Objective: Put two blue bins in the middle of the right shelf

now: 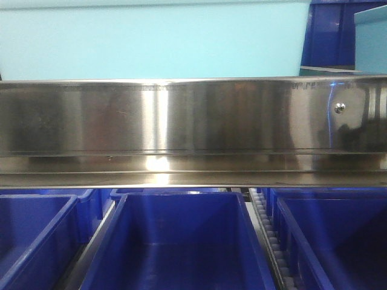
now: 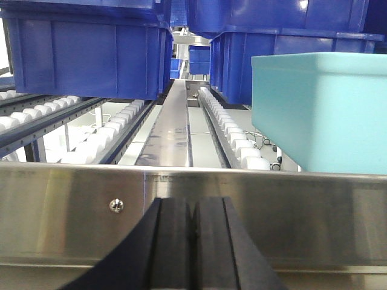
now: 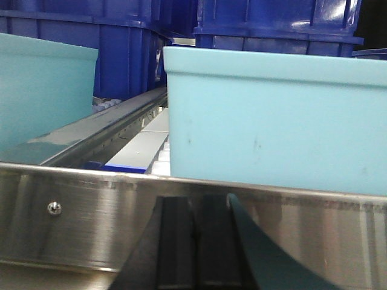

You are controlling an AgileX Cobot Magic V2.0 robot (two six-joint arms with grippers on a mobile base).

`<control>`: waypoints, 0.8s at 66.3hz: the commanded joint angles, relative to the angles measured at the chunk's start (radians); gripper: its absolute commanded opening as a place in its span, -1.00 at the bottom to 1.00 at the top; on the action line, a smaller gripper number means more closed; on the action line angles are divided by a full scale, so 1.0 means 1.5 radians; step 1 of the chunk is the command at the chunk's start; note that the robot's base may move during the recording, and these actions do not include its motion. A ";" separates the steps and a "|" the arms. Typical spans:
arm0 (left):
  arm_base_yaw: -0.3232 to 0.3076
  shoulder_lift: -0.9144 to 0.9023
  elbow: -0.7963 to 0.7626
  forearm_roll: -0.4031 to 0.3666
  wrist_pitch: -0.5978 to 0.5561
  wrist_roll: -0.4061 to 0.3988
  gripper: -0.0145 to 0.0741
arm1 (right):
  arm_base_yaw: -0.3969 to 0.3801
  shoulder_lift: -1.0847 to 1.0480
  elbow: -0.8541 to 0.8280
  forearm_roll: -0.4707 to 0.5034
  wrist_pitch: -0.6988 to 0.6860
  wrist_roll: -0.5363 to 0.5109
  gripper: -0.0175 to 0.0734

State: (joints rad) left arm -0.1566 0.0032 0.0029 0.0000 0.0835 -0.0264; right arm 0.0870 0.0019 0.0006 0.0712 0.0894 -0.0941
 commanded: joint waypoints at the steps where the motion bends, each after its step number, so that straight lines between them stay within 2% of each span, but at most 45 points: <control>1: 0.001 -0.002 -0.002 0.000 -0.013 0.000 -0.92 | 0.001 -0.001 0.000 -0.005 -0.014 -0.001 -0.97; 24: 0.001 -0.002 -0.002 0.000 -0.015 0.000 -0.92 | 0.001 -0.001 0.000 -0.005 -0.014 -0.001 -0.97; 53: 0.001 -0.002 -0.002 0.000 -0.091 0.000 -0.92 | 0.001 -0.001 0.000 -0.005 -0.055 -0.001 -0.97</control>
State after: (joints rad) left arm -0.1566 0.0032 0.0029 0.0000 -0.0149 -0.0264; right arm 0.0870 0.0019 0.0006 0.0712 0.0513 -0.0941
